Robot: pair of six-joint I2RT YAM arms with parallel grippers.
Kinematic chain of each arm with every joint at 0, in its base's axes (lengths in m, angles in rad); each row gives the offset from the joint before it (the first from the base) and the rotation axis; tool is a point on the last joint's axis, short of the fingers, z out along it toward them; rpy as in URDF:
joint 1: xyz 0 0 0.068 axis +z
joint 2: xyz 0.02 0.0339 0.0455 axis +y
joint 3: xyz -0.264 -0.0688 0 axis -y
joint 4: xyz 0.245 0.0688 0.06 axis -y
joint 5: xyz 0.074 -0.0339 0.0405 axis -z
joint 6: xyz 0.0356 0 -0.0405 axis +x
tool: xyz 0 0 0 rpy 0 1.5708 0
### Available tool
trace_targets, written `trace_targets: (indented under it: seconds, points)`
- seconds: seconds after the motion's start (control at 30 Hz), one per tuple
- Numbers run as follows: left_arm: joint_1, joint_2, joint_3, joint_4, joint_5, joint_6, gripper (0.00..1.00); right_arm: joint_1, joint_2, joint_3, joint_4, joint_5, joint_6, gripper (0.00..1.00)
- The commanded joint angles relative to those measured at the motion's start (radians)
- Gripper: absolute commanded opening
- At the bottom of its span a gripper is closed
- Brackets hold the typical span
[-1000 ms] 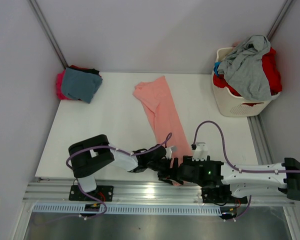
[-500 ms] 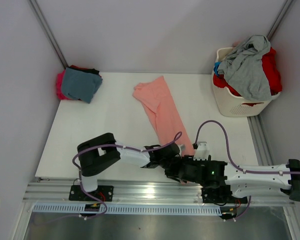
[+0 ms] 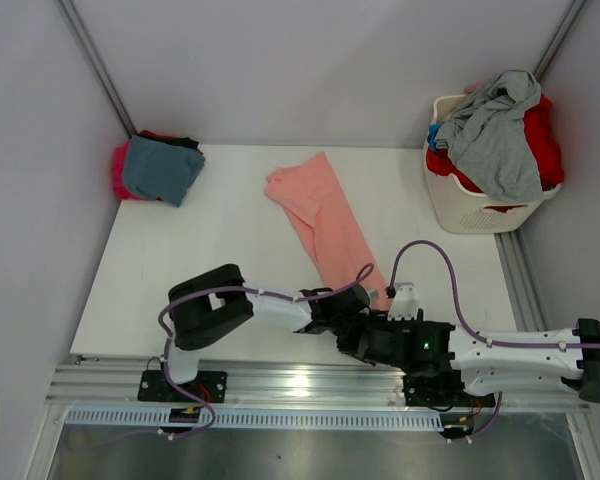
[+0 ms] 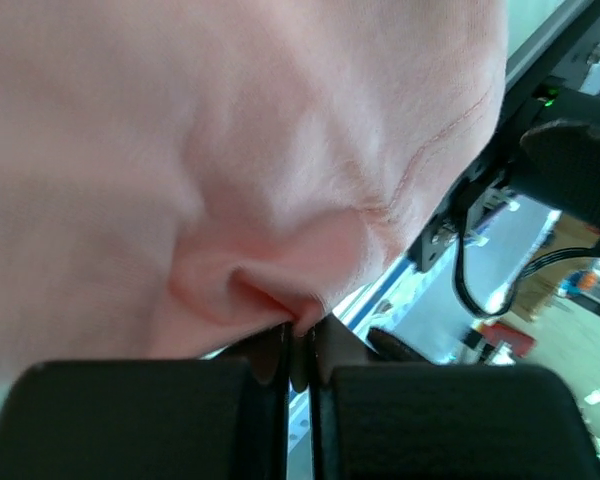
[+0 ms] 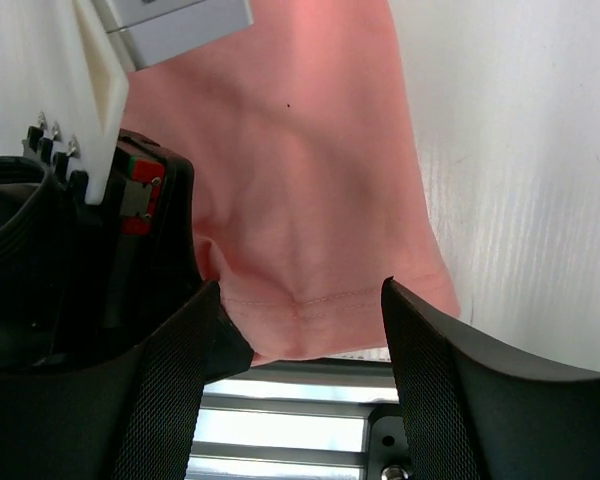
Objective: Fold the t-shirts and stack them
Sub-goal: Grab the bottom of the folded rectangular tshirt with both arms
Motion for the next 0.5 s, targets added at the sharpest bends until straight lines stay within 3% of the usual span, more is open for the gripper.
trace_targets:
  seconds: [0.0, 0.33, 0.47]
  points:
    - [-0.005, -0.063, -0.038, -0.135, -0.125, 0.085, 0.01, 0.006, -0.015, 0.019, 0.04, 0.053, 0.007, 0.69]
    - [-0.003, -0.45, -0.271, -0.402, -0.256, 0.076, 0.0, 0.004, -0.045, -0.002, 0.04, 0.08, 0.03, 0.7]
    - [-0.003, -0.54, -0.344, -0.424, -0.254, 0.024, 0.01, -0.002, -0.037, -0.033, 0.114, 0.028, -0.003, 0.71]
